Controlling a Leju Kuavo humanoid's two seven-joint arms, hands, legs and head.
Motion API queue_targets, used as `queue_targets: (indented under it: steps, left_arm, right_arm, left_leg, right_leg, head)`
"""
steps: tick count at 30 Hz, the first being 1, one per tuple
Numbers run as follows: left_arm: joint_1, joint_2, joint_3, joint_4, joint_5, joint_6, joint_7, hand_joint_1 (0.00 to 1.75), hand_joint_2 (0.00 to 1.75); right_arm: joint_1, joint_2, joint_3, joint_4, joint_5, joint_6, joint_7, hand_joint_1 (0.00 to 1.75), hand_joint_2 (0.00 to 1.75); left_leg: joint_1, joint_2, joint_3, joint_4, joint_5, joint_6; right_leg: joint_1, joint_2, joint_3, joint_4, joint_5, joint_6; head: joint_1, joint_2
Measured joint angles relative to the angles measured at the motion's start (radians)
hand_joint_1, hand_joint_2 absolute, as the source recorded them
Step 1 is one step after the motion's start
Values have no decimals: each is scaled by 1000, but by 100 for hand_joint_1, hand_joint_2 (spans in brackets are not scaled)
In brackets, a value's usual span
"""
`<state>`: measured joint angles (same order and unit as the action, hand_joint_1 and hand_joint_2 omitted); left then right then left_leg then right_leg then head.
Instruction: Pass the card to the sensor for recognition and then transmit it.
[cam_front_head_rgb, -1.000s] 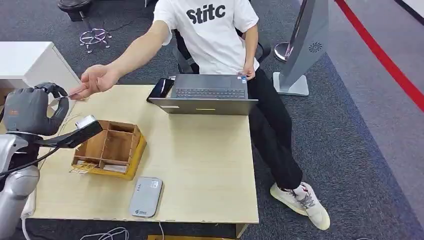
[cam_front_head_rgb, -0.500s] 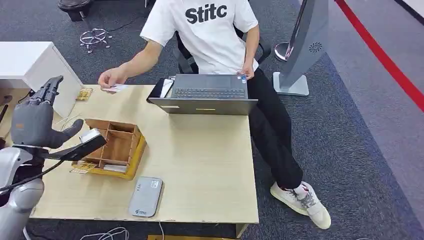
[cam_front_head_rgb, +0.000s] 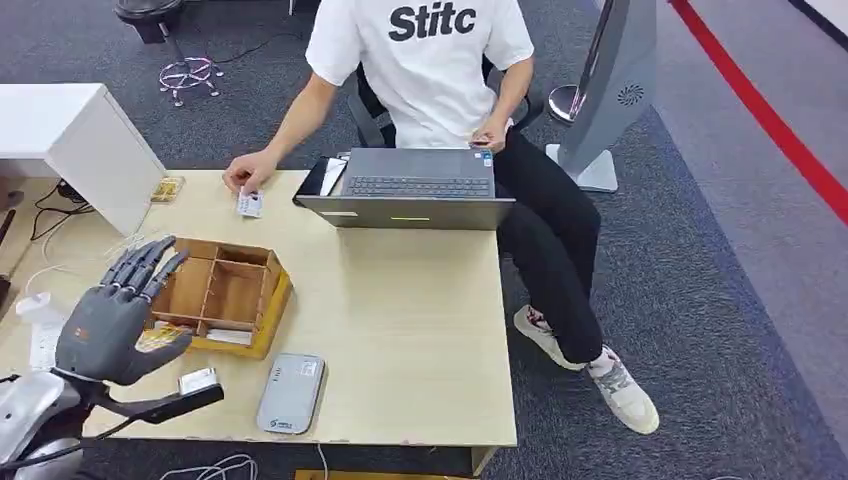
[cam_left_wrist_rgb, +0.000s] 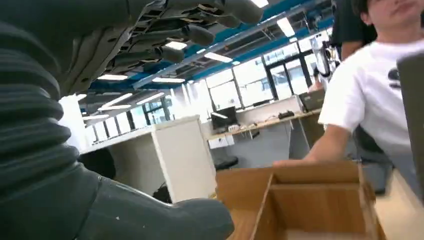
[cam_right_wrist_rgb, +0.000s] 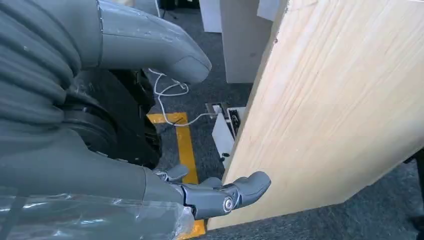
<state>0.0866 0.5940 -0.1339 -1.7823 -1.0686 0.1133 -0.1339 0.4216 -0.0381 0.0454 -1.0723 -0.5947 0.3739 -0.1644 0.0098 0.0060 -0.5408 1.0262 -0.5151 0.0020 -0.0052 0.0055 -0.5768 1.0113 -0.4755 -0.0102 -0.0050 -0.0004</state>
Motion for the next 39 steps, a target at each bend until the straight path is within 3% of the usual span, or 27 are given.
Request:
queue_targets:
  steps: [5, 12, 31, 39]
  left_arm:
    - [84, 54, 28, 21, -16, 72, -28, 0, 175]
    - [112, 87, 84, 91, -30, 98, -40, 0, 175]
    - [93, 85, 126, 259, -69, 93, -36, 0, 175]
    - [28, 44, 123, 362, -142, 120, 16, 0, 175]
  right_arm:
    - [10, 0, -8, -10, 0, 11, 1, 0, 175]
    - [14, 0, -19, -14, 3, 17, 5, 0, 175]
    - [3, 0, -21, -11, 2, 21, 6, 0, 175]
    - [-10, 0, -19, -7, -2, 16, 11, 0, 175]
  left_leg:
    - [0, 0, -1, 0, 0, 0]
    - [0, -1, -1, 0, 0, 0]
    - [0, -1, 0, 0, 0, 0]
    - [0, -2, 0, 0, 0, 0]
  right_leg:
    - [0, -1, 0, 0, 0, 0]
    - [0, -2, 1, 0, 0, 0]
    - [0, -2, 1, 0, 0, 0]
    - [0, -3, 1, 0, 0, 0]
  head:
    - [0, 0]
    - [1, 0]
    - [1, 0]
    - [0, 0]
